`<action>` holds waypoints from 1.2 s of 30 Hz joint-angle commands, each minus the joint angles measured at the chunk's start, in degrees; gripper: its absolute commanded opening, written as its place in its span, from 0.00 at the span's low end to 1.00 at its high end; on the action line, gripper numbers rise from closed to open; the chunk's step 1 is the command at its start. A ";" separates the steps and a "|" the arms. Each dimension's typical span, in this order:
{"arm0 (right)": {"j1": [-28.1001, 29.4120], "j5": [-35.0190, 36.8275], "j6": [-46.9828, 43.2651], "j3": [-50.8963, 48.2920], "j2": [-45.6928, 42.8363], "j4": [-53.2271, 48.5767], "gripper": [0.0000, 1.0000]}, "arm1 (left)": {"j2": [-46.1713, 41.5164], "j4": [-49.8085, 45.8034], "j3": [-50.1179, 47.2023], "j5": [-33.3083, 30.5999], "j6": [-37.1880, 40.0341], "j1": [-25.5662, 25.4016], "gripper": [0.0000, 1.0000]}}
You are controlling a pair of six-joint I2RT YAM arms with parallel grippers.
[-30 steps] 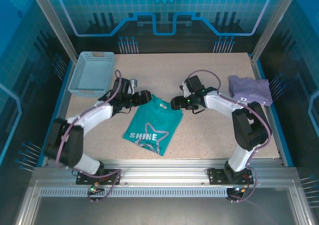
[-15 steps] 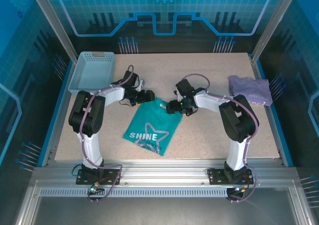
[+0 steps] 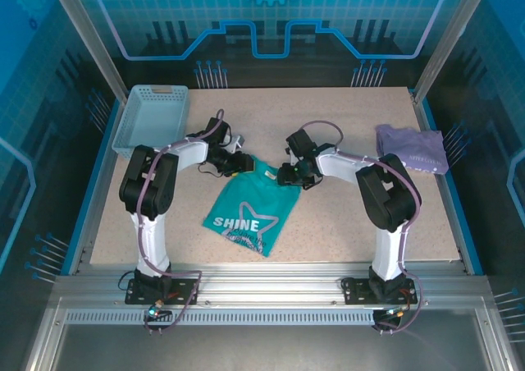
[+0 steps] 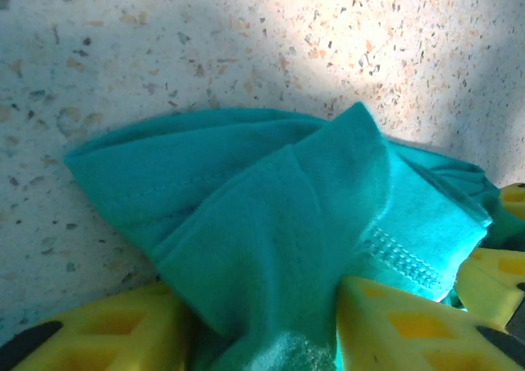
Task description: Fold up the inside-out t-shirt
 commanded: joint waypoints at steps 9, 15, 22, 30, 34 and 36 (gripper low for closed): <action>0.70 -1.76 -2.71 0.63 0.08 6.46 0.09 | -0.95 1.51 0.28 2.16 -3.28 1.88 0.14; -1.31 -0.63 -7.76 0.70 -5.38 6.53 0.02 | -5.52 8.38 -0.56 3.61 -9.11 3.25 0.00; -6.59 -1.22 -14.48 8.72 -8.62 5.69 0.00 | -6.29 21.14 3.31 4.34 -18.22 3.70 0.00; -10.86 -3.77 -24.87 23.65 -10.64 3.10 0.00 | -3.28 38.27 14.56 4.27 -25.55 3.33 0.00; -9.92 -4.97 -28.03 16.82 -14.77 6.51 0.01 | -4.75 46.16 7.23 4.35 -25.04 2.27 0.00; -9.03 -5.51 -29.32 11.13 -17.42 8.80 0.01 | -6.06 51.07 0.87 4.10 -24.97 1.62 0.00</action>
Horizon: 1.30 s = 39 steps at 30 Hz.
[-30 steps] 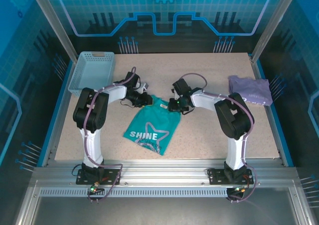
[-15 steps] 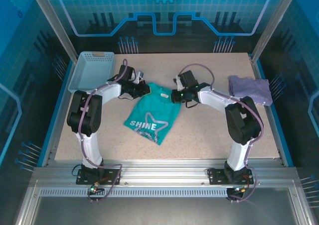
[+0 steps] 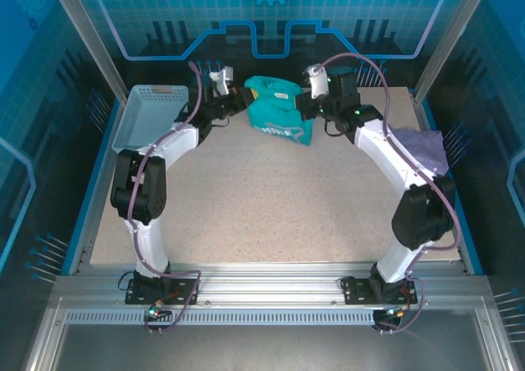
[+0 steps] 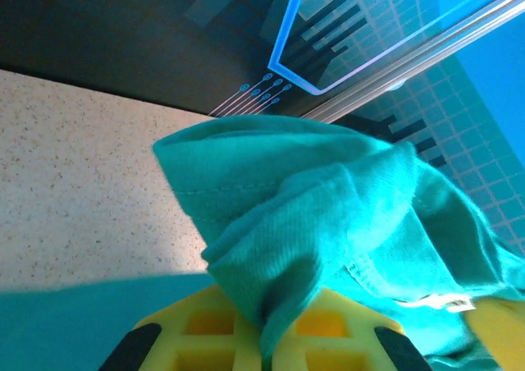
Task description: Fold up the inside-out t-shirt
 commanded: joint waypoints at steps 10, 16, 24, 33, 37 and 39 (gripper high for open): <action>10.38 0.43 -0.62 -30.22 -17.44 1.76 0.02 | -19.11 16.67 -41.74 -1.30 1.79 -4.89 0.00; 10.44 2.45 5.33 -34.62 -19.33 -0.53 0.02 | -21.16 13.20 -46.51 -2.11 3.28 -6.67 0.01; 6.24 4.74 5.39 -27.21 -8.17 -5.09 0.02 | -12.89 3.26 -35.35 -4.08 7.71 -6.51 0.05; 1.14 5.17 4.49 -13.99 9.13 -11.59 0.04 | -2.39 -11.11 -21.48 -6.36 10.84 -6.24 0.13; 0.16 5.90 4.90 -8.84 15.63 -14.37 0.06 | 1.97 -14.34 -16.62 -7.05 11.07 -6.07 0.17; -0.06 5.99 4.81 -5.50 19.25 -15.66 0.08 | 4.00 -16.78 -14.31 -7.84 10.67 -5.81 0.20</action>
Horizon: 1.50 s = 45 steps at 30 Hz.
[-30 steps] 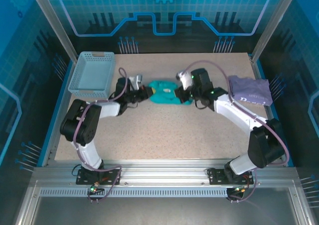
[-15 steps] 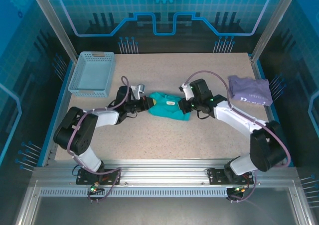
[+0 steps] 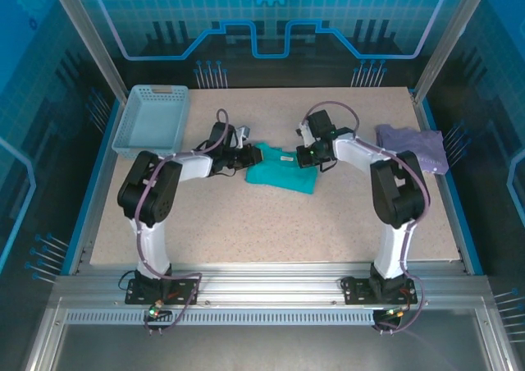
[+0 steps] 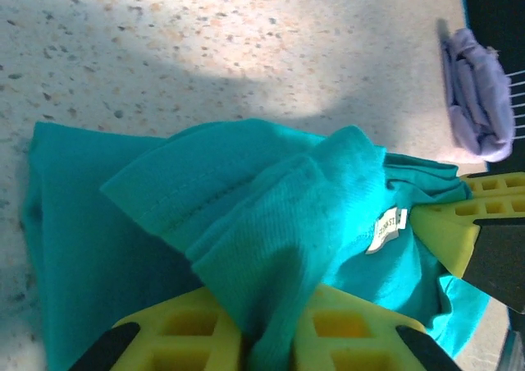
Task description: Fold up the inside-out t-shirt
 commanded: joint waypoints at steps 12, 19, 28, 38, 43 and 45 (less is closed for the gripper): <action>-1.44 4.17 -0.79 14.93 8.95 -11.37 0.43 | 3.71 -8.84 5.85 -5.64 -1.70 0.88 0.47; -4.20 1.23 1.78 6.48 -4.10 -9.00 0.68 | -6.39 -10.25 -0.70 -9.72 0.02 0.97 0.64; -7.67 -11.19 7.89 -2.46 -5.71 -4.68 0.85 | -7.23 -12.49 -2.94 -6.82 0.71 0.97 0.73; -7.89 -18.08 14.37 -1.60 3.24 0.30 0.83 | 0.09 -13.35 1.84 -0.68 0.26 0.19 0.55; -6.59 -17.01 15.37 -0.64 4.73 -0.26 0.79 | 1.14 -10.93 0.19 0.59 -1.15 0.02 0.43; -6.24 -16.95 15.49 0.06 5.14 -0.98 0.75 | 1.18 -10.08 -0.58 1.05 -1.70 0.00 0.39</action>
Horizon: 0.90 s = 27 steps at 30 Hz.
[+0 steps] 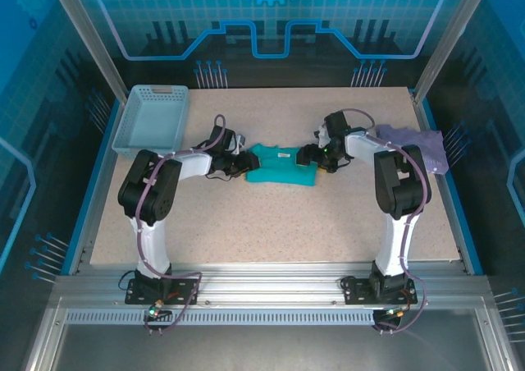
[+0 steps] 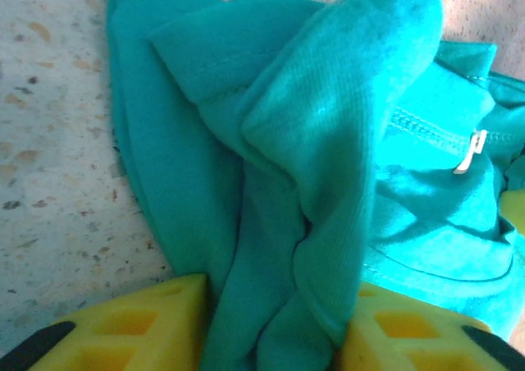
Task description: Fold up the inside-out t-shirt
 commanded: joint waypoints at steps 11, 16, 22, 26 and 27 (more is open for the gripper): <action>3.64 -3.10 1.78 6.55 5.95 -4.12 0.57 | 1.03 4.65 -4.16 3.72 -2.64 -1.51 0.27; 3.87 -3.03 1.97 7.67 6.60 -3.99 0.38 | 1.20 5.22 -4.48 3.85 -2.90 -1.60 0.25; 3.23 -3.32 0.68 6.72 3.98 -2.12 0.10 | 0.07 4.23 -3.86 3.19 -2.81 -1.47 0.39; 1.65 -0.20 -3.20 6.83 -0.44 -4.90 0.00 | -5.39 3.56 -5.30 1.24 -2.46 -0.24 0.58; 1.16 1.08 -4.48 7.04 -1.60 -6.29 0.00 | -7.06 3.55 -6.01 0.80 -2.55 0.25 0.61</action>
